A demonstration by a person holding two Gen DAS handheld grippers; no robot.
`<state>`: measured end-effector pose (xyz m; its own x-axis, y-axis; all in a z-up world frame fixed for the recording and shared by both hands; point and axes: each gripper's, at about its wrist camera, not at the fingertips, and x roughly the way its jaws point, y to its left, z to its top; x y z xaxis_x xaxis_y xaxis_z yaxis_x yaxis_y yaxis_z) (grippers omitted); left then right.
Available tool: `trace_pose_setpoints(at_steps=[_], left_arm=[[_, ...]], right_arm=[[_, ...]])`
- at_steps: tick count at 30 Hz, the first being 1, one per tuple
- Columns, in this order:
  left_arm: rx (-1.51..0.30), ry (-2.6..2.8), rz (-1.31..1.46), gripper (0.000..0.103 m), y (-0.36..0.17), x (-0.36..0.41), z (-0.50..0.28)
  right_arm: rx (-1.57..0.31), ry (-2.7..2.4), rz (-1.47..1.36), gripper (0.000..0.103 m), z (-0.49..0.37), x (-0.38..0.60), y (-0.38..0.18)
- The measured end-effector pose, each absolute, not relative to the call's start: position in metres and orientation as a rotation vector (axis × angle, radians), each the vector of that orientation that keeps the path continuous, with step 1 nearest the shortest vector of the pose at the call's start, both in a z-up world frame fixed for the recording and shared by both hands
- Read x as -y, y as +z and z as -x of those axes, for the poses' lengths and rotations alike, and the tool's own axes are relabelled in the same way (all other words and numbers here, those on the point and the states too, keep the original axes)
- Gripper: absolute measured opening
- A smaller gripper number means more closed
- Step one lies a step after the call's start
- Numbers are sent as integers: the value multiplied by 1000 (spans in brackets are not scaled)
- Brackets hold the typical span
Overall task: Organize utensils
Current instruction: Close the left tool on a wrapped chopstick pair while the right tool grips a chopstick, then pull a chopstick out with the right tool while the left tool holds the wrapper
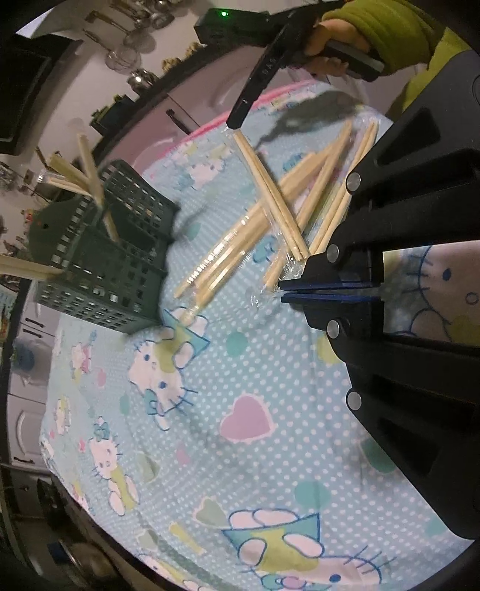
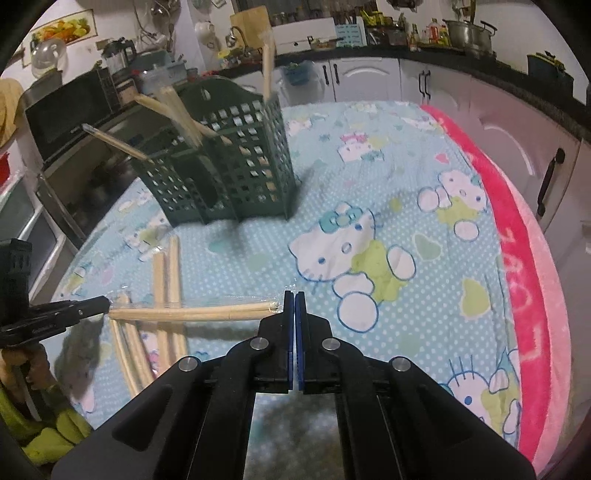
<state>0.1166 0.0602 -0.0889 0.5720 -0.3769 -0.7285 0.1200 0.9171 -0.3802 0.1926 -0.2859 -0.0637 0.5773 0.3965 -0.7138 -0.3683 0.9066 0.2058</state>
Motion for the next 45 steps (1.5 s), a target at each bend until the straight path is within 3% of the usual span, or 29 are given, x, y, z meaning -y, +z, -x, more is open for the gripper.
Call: trace_pose_setpoints(at_steps=[28, 45], left_arm=[[-658, -386, 264, 0, 24, -38, -120], [-573, -482, 210, 0, 77, 1, -128]], right_arm=[[-550, 534, 26, 1, -166, 250, 69], [-480, 575, 47, 1, -158, 248, 102]])
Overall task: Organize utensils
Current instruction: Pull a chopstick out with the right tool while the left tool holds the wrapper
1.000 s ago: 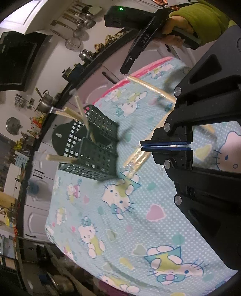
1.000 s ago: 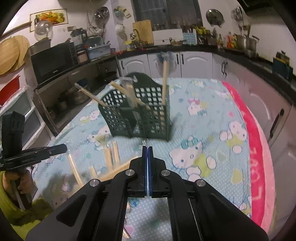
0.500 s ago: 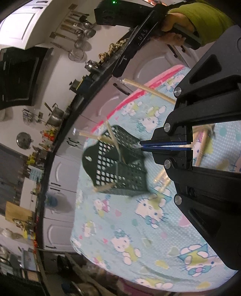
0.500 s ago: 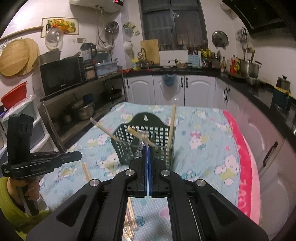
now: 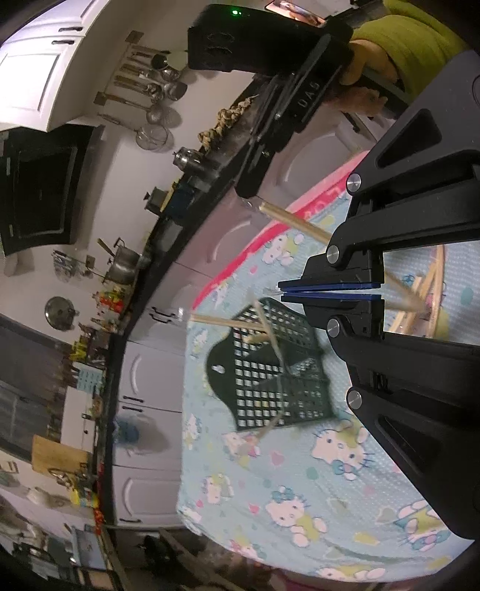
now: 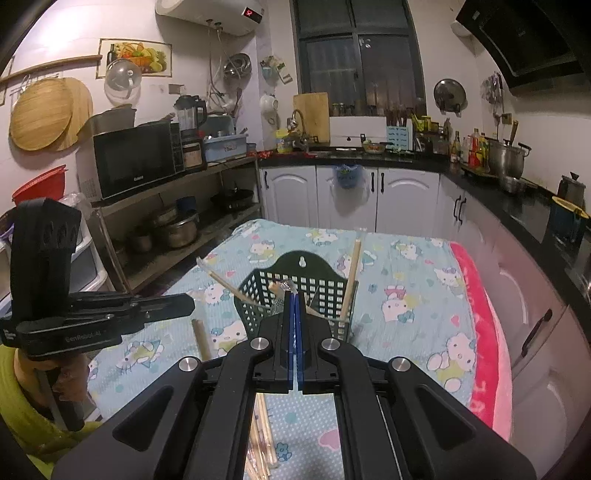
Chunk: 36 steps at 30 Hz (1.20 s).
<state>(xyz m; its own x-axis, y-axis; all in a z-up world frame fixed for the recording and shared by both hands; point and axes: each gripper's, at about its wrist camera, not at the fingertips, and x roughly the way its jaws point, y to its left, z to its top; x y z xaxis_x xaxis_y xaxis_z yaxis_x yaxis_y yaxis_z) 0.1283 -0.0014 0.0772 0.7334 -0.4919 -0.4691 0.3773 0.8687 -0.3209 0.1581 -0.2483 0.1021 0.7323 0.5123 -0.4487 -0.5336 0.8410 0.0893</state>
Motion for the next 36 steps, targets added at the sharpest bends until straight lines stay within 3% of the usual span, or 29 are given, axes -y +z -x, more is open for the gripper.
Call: trace_pose_setpoints(at_steps=[36], left_arm=[[-358, -442, 183, 0, 197, -14, -151]], right_arm=[[-270, 554, 20, 1, -164, 264, 212]])
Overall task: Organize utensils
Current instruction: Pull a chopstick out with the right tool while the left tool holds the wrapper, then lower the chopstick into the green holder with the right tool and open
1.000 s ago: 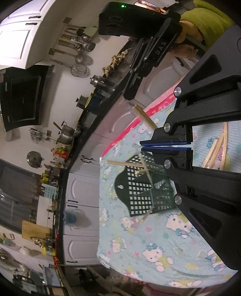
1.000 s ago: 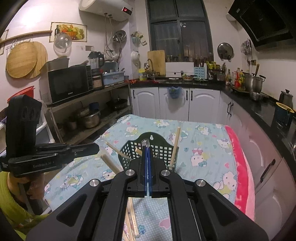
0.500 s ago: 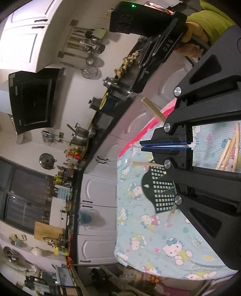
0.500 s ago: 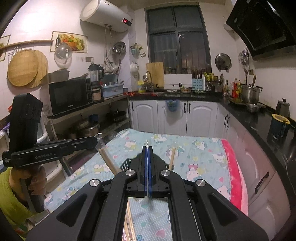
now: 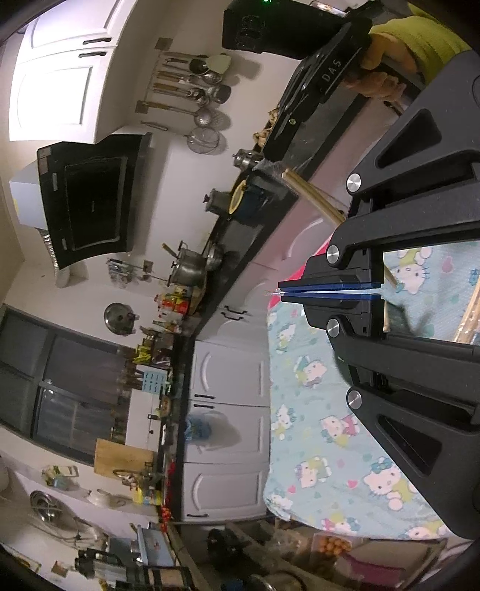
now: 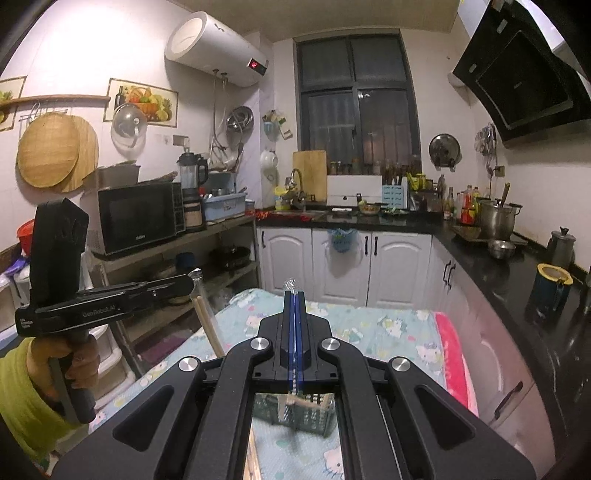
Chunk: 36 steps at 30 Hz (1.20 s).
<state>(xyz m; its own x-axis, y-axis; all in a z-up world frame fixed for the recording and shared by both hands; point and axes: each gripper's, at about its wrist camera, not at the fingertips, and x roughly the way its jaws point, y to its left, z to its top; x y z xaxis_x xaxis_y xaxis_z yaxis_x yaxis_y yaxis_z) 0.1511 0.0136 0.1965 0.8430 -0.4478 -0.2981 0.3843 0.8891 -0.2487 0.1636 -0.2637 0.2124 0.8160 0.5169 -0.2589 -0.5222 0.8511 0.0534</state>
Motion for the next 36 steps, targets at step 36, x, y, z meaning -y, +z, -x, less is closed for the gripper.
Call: trace_pose_setpoints(at_steps=[36], left_arm=[[-429, -408, 209, 0, 157, -10, -246]], right_arm=[[-385, 490, 71, 1, -270, 215, 179]])
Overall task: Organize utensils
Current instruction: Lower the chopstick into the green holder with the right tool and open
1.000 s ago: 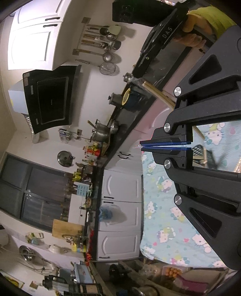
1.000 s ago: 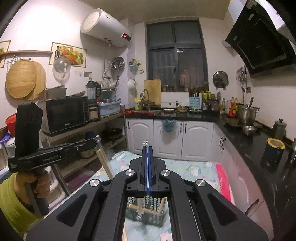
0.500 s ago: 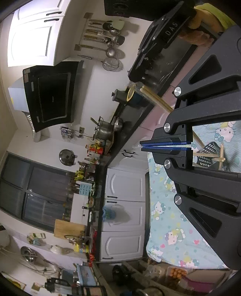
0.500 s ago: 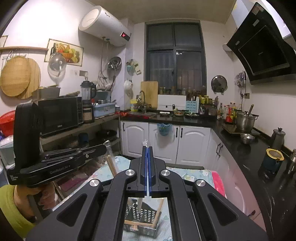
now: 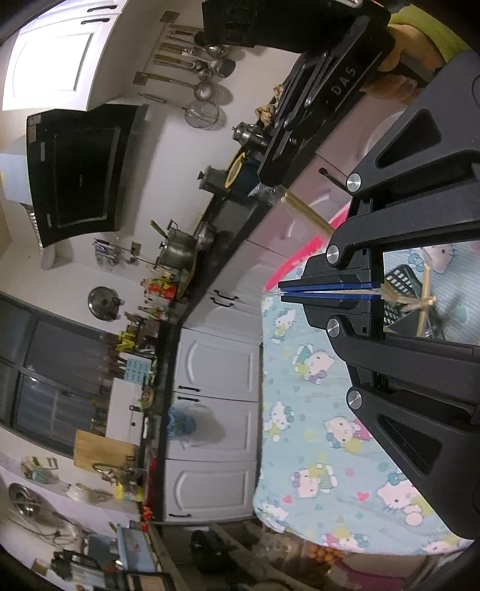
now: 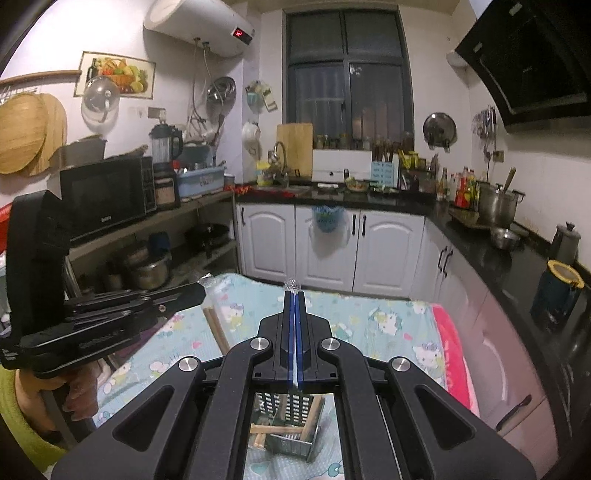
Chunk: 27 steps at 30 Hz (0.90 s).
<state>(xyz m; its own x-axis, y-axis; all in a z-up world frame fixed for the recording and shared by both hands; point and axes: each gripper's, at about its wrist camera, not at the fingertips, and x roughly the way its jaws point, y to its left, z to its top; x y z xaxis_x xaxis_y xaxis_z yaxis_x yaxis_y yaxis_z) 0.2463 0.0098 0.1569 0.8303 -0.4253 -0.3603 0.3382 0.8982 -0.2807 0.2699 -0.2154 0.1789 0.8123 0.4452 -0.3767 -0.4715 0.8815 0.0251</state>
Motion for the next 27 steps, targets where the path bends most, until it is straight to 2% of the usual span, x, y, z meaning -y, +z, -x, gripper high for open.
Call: trace_pose_setpoints(at_steps=[10, 12, 13, 14, 15, 17, 19, 21, 25, 27], left_arm=[[-490, -412, 223, 0, 122, -10, -252], [-502, -405, 227, 0, 116, -13, -252], [-506, -394, 227, 0, 114, -14, -252], [-510, -381, 226, 8, 112, -16, -251], [-513, -367, 227, 23, 111, -18, -248], [-507, -357, 235, 38, 110, -22, -240], [-490, -356, 243, 40, 111, -25, -230], [-467, -352, 251, 58, 113, -29, -218], [-430, -346, 255, 78, 119, -34, -198], [-420, -337, 259, 92, 120, -37, -189]], right_arm=[[-500, 485, 64, 2, -292, 207, 130], [-524, 485, 52, 7, -294, 208, 122], [-530, 485, 47, 23, -294, 210, 119], [-533, 482, 42, 38, -293, 211, 117], [-530, 477, 30, 40, -291, 214, 115], [-526, 476, 25, 40, -286, 219, 112], [-517, 463, 25, 47, -280, 226, 110], [-506, 460, 21, 50, -273, 232, 109], [-482, 447, 15, 58, -257, 246, 107], [-474, 452, 9, 62, -249, 253, 107]])
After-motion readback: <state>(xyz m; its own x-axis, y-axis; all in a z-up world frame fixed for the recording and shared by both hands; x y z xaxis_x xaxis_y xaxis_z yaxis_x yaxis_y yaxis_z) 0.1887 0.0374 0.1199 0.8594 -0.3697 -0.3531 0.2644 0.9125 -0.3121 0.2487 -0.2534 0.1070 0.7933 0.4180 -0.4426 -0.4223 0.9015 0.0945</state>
